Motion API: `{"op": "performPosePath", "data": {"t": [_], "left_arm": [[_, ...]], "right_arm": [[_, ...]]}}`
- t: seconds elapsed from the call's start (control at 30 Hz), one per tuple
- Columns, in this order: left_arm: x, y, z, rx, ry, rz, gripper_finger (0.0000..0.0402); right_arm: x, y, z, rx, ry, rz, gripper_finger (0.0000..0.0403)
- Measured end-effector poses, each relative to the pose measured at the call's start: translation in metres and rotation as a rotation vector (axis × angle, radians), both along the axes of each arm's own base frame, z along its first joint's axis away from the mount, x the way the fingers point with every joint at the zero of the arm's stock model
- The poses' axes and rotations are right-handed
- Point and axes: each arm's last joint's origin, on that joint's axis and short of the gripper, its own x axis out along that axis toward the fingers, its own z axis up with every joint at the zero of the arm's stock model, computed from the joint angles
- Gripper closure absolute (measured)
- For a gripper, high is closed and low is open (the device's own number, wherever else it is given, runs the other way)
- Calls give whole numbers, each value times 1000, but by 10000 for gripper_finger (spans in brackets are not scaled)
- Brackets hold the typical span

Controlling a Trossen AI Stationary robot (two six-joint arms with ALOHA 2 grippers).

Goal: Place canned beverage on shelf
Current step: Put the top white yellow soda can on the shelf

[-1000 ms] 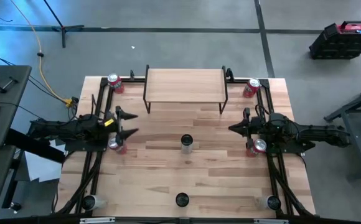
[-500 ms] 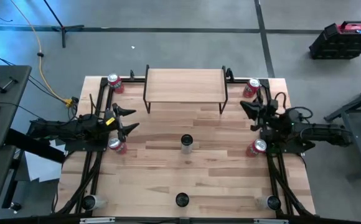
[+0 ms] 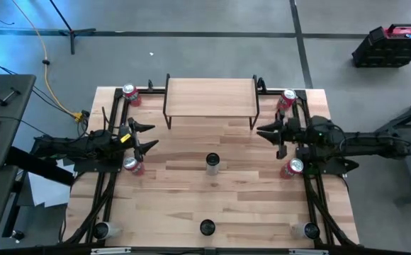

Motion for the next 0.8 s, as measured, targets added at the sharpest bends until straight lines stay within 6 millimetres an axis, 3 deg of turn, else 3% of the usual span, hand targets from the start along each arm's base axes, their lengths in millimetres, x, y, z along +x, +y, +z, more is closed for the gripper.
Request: {"op": "performPosePath", "data": {"t": [0.1,0.3,0.57,0.8], "left_arm": [[0,0,0,0,0,0,88],[0,0,0,0,0,0,88],[0,0,0,0,0,-1,88],[0,0,0,0,0,-1,88]], "right_arm": [[6,4,2,20,53,33,273],[22,19,-14,9,204,102,163],[48,40,-30,-96,243,157,153],[68,38,-35,-55,185,17,148]]}}
